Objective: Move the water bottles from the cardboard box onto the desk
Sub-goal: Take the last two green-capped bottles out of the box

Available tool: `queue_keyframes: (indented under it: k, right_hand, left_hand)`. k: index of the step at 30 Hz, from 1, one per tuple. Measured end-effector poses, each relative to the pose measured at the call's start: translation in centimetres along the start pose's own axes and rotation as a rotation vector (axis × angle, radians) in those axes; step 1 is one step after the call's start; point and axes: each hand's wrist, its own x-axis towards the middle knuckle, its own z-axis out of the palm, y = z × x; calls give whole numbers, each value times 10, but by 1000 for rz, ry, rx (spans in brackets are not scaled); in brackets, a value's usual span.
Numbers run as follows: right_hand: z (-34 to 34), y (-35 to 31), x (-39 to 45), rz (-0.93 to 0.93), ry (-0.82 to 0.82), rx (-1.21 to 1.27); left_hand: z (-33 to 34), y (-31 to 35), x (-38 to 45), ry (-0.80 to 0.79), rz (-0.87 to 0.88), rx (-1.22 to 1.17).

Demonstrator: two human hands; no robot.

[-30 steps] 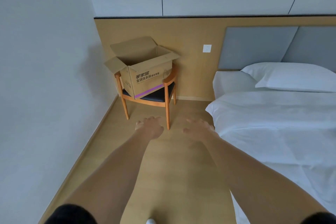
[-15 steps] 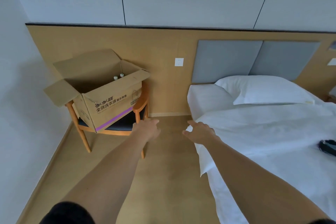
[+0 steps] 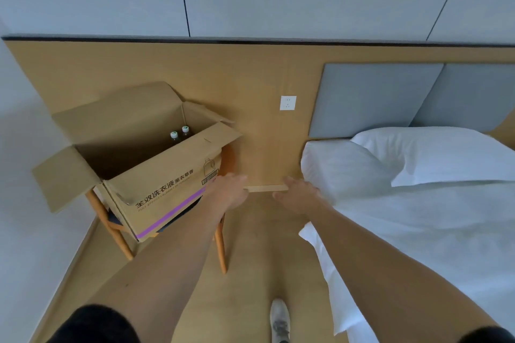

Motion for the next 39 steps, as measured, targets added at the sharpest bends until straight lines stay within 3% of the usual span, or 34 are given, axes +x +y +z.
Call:
queue_keyframes:
  k: [13,22,29,39]
  right_hand:
    - [-78,-98,258,-315,-59,-89]
    - [-71,-181,341,-552,-93,-64]
    - [-51,-236,396,-575,-112,-44]
    - [-15,-322,489,-448,-217,-96]
  left_hand:
    - [-89,-95,182,108,-354,-85]
    - [-106,-177,209,103,-592,-127]
    - [-104,-247,246,103,-638,-185]
    - [-95,-349,340,24,-626,-355]
